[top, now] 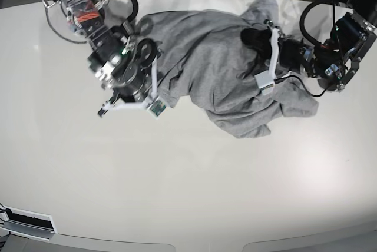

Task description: Layout the t-shirt on the table in an organized manner, then fold the t-shirt properly

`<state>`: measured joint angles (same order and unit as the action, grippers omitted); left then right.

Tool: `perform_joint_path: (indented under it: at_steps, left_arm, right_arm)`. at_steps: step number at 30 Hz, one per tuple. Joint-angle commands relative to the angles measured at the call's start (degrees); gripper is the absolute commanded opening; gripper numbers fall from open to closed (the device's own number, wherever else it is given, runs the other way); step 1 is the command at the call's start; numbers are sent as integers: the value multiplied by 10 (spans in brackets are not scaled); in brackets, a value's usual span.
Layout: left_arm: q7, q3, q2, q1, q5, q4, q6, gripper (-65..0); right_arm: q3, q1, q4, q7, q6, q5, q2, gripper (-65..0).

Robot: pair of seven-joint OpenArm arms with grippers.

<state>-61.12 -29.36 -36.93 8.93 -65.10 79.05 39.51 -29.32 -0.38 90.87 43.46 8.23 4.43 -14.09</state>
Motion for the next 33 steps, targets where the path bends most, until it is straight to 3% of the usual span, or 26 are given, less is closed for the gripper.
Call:
perform_joint_path:
  at_steps: [1, 5, 8, 11, 13, 15, 18, 23, 28, 33]
  left_arm:
    - [16, 5, 4, 16, -9, 22, 5, -650]
    - [82, 5, 46, 39, 81, 23, 5, -650]
    - [101, 5, 84, 60, 140, 12, -7, -650]
    - [101, 6, 107, 83, 158, 4, -19, -650]
    - [101, 7, 110, 98, 160, 4, -19, -650]
    - [101, 11, 110, 107, 175, 4, -19, -650]
    - [102, 24, 110, 115, 192, 4, -52, -650]
    - [124, 47, 105, 118, 277, 4, -99, -650]
    - [127, 47, 79, 115, 312, 4, -122, -650]
    - [119, 47, 48, 112, 291, 4, -121, -650]
  right_arm:
    - [17, 15, 9, -11, 5, -17, 0, -650]
    - [76, 33, 16, 8, 73, -145, 0, -650]
    - [121, 28, 40, 23, 171, -256, -1, -650]
    - [148, 22, 56, 65, 285, -374, 0, -650]
    - [147, 14, 56, 86, 316, -417, 0, -650]
    - [141, -3, 56, 87, 318, -433, 0, -650]
    - [121, -35, 56, 87, 318, -434, 1, -650]
    - [64, -68, 56, 87, 318, -427, 1, -650]
    - [8, -83, 55, 78, 312, -316, 1, -650]
    - [-15, -98, 52, 35, 236, -166, 1, -650]
